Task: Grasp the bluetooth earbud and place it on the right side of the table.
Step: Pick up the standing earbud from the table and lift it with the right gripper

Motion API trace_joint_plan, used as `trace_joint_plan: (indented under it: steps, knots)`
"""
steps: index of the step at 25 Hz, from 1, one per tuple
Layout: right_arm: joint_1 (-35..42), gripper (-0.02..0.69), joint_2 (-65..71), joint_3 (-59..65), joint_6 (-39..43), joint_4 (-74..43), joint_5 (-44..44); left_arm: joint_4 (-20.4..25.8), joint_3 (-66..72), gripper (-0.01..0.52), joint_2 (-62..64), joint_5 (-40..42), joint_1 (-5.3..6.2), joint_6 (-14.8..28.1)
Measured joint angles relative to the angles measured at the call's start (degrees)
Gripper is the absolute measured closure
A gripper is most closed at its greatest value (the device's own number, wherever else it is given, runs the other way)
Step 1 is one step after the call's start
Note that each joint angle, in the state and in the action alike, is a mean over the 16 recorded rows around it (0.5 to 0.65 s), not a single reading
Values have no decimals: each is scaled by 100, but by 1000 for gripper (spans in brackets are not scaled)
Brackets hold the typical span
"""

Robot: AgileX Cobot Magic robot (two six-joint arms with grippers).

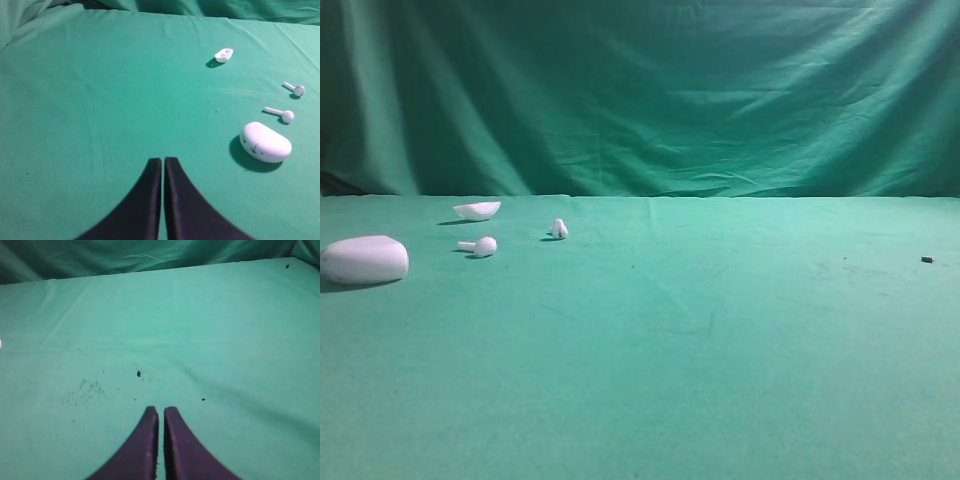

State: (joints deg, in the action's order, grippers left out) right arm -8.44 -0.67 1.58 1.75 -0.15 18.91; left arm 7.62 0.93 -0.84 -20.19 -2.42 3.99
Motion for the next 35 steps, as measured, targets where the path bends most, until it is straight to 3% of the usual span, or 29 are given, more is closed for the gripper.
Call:
trace_joint_plan:
  steps: [9, 14, 24, 35]
  knots:
    - [0, 665, 5, -41, -44, 417, -1302, 0, 0, 514, 0, 0, 0, 0]
    - [0, 665, 242, -405, -205, 644, -1526, 0, 0, 514, 0, 0, 0, 0]
    - [0, 665, 1976, -1930, -650, 853, -277, 0, 0, 514, 0, 0, 0, 0]
    - [-249, 665, 4675, -3644, -1368, 1126, 350, 0, 0, 514, 0, 0, 0, 0]
